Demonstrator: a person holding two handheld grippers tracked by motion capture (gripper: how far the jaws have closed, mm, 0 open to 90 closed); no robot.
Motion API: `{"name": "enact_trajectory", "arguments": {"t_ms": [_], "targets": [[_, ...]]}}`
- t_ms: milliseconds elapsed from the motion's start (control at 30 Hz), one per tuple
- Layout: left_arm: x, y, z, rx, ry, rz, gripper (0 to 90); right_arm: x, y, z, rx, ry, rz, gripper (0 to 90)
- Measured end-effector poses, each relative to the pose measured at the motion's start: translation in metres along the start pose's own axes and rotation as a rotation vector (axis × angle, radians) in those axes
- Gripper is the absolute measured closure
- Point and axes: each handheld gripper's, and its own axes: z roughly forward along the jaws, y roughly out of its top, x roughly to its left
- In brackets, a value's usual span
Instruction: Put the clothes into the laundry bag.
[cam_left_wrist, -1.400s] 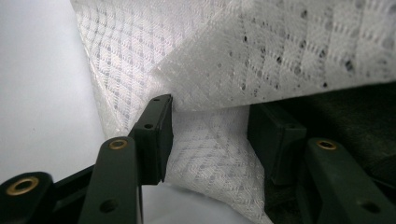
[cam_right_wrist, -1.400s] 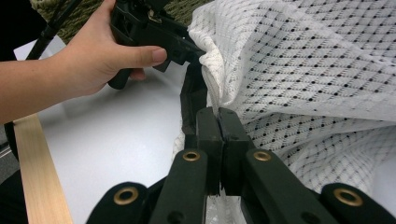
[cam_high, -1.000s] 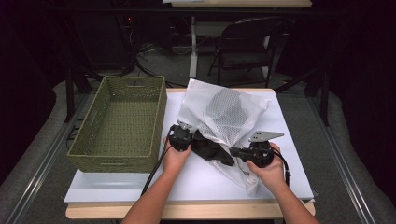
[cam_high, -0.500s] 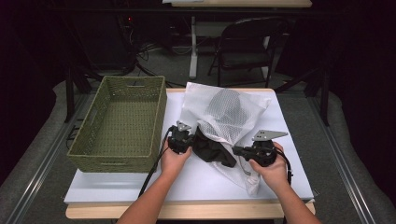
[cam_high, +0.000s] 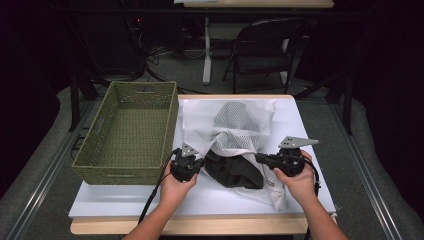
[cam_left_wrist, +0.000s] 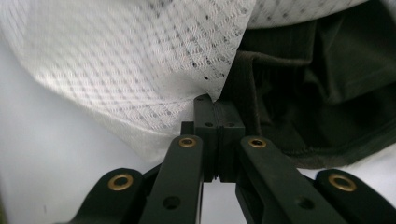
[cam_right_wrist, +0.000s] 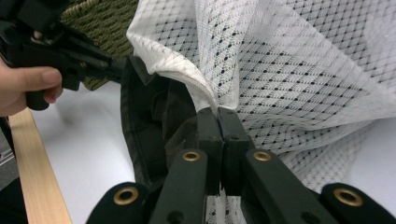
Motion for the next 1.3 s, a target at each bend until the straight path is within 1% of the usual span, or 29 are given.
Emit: {"name": "enact_trajectory", "arguments": {"t_ms": [33, 67, 100, 133, 200, 267, 333, 367, 400, 433, 500, 567, 600, 633, 667, 700, 767, 800, 833, 900, 933, 967, 1033, 1067, 1100, 1133, 1167, 1200, 1300], "targets": [[0.001, -0.002, -0.001, 0.015, -0.004, -0.005, 88.4, 0.001, 0.0, 0.002, 0.001, 0.003, -0.004, 89.4], [0.001, -0.002, -0.001, 0.015, -0.004, -0.005, 86.3, 0.002, -0.001, 0.003, 0.012, 0.006, -0.005, 89.4], [0.001, -0.005, -0.003, 0.007, -0.006, -0.014, 82.2, 0.003, -0.001, 0.005, 0.015, 0.009, -0.009, 89.4], [0.001, -0.005, -0.006, 0.012, -0.011, -0.008, 79.9, 0.005, -0.001, 0.006, 0.019, 0.012, -0.013, 89.4], [-0.002, -0.006, -0.009, 0.007, 0.0, 0.006, 75.2, 0.007, -0.001, 0.008, 0.027, 0.014, -0.022, 89.4], [-0.004, -0.006, -0.013, -0.014, -0.006, 0.01, 69.5, 0.008, -0.001, 0.009, 0.032, 0.014, -0.02, 89.3], [-0.006, -0.005, -0.015, -0.031, -0.039, 0.015, 65.6, 0.008, -0.001, 0.009, 0.032, 0.016, -0.022, 89.3], [-0.007, -0.004, -0.015, -0.037, -0.057, 0.018, 64.7, 0.008, -0.001, 0.01, 0.03, 0.019, -0.027, 89.2], [-0.008, -0.003, -0.013, -0.038, -0.055, 0.024, 64.3, 0.008, -0.001, 0.01, 0.036, 0.023, -0.022, 89.1], [-0.01, -0.003, -0.011, -0.041, -0.056, 0.02, 64.3, 0.008, -0.001, 0.011, 0.042, 0.026, -0.024, 88.9], [-0.011, -0.001, -0.005, -0.038, -0.091, 0.01, 63.5, 0.01, -0.001, 0.012, 0.047, 0.025, -0.029, 87.6], [-0.015, -0.001, 0.002, -0.041, -0.078, 0.007, 61.3, 0.012, -0.001, 0.012, 0.044, 0.027, -0.035, 82.3], [-0.015, -0.001, 0.002, -0.041, -0.078, 0.007, 60.1, 0.012, -0.001, 0.012, 0.044, 0.027, -0.035, 82.3], [-0.017, 0.001, 0.008, -0.055, -0.1, 0.0, 61.0, 0.013, 0.001, 0.012, 0.044, 0.044, -0.043, 78.3], [-0.018, 0.002, 0.011, -0.071, -0.113, -0.003, 62.2, 0.014, 0.002, 0.012, 0.04, 0.044, -0.043, 76.7], [-0.019, 0.003, 0.013, -0.07, -0.135, -0.016, 64.2, 0.016, 0.003, 0.011, 0.036, 0.047, -0.046, 73.7], [-0.02, 0.006, 0.018, -0.083, -0.154, -0.035, 69.6, 0.02, 0.005, 0.011, 0.023, 0.049, -0.062, 69.1], [-0.02, 0.006, 0.018, -0.083, -0.154, -0.035, 72.3, 0.022, 0.006, 0.01, 0.017, 0.047, -0.072, 67.7], [-0.023, 0.01, 0.025, -0.076, -0.155, -0.038, 75.0, 0.025, 0.008, 0.01, 0.009, 0.048, -0.085, 66.5], [-0.024, 0.011, 0.029, -0.068, -0.156, -0.033, 76.9, 0.031, 0.011, 0.011, -0.002, 0.054, -0.099, 65.0], [-0.027, 0.014, 0.036, -0.078, -0.154, -0.029, 77.3, 0.034, 0.012, 0.013, -0.003, 0.057, -0.114, 64.6], [-0.027, 0.015, 0.038, -0.067, -0.17, -0.02, 77.7, 0.038, 0.014, 0.015, 0.001, 0.056, -0.131, 64.2], [-0.029, 0.017, 0.042, -0.068, -0.17, -0.021, 78.0, 0.044, 0.016, 0.023, 0.017, 0.063, -0.16, 63.2], [-0.029, 0.017, 0.042, -0.068, -0.17, -0.021, 78.0, 0.044, 0.016, 0.023, 0.017, 0.063, -0.16, 63.2], [-0.03, 0.017, 0.044, -0.071, -0.167, -0.023, 78.1, 0.048, 0.016, 0.033, 0.035, 0.053, -0.191, 60.0], [-0.03, 0.018, 0.044, -0.069, -0.171, -0.023, 78.1, 0.051, 0.016, 0.038, 0.048, 0.053, -0.198, 59.8], [-0.03, 0.018, 0.044, -0.069, -0.171, -0.023, 78.1, 0.051, 0.016, 0.038, 0.048, 0.053, -0.198, 59.8], [-0.028, 0.018, 0.044, -0.072, -0.186, -0.031, 78.1, 0.054, 0.016, 0.046, 0.07, 0.062, -0.207, 58.1], [-0.027, 0.018, 0.044, -0.076, -0.178, -0.026, 78.6, 0.058, 0.017, 0.052, 0.076, 0.078, -0.212, 55.8]]}}
